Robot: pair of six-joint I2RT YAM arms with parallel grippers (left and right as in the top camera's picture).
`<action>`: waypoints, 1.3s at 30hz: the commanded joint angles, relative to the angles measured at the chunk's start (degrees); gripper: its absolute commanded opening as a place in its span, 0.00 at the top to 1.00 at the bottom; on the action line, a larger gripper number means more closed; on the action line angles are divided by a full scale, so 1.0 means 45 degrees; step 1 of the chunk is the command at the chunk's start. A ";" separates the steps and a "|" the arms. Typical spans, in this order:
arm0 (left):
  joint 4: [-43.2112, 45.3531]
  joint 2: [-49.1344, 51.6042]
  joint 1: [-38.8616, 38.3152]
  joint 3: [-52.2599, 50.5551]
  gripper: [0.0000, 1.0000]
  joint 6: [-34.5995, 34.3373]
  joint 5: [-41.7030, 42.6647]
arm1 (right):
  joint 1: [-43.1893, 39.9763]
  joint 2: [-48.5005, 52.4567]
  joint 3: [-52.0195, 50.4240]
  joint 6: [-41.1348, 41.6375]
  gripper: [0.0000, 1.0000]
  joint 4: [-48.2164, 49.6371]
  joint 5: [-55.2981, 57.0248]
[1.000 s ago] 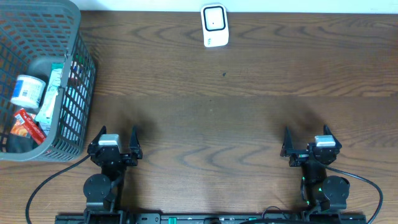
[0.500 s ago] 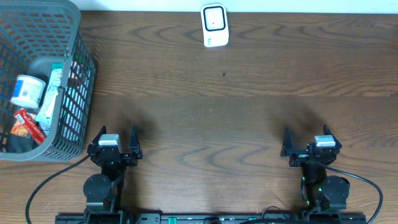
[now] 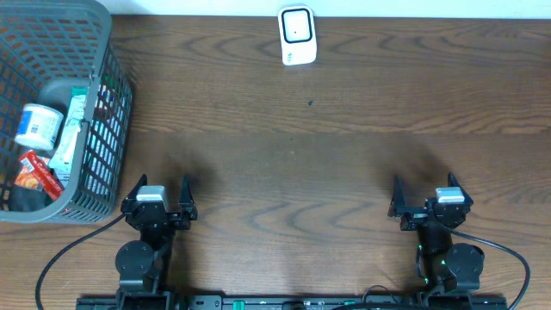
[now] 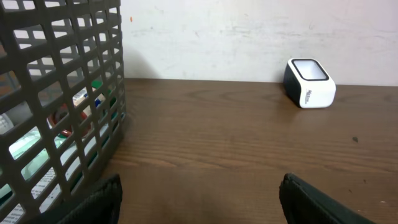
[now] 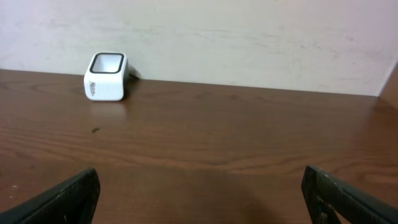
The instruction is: Scan the item barcode
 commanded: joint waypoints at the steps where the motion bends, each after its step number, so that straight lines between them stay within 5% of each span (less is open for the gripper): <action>1: -0.0515 -0.0078 0.0078 -0.0160 0.20 -0.0019 -0.0165 | -0.0151 -0.0063 -0.0010 -0.0155 0.01 -0.0044 -0.0058; 9: -0.0515 -0.0078 0.0078 -0.0160 0.19 -0.0019 -0.0165 | 0.1035 0.0194 -0.0010 -0.0160 0.01 -0.0063 0.0029; 39: -0.0515 -0.0078 0.0078 -0.0160 0.19 -0.0019 -0.0165 | 0.1044 0.0199 -0.0010 -0.0160 0.01 -0.0058 0.0034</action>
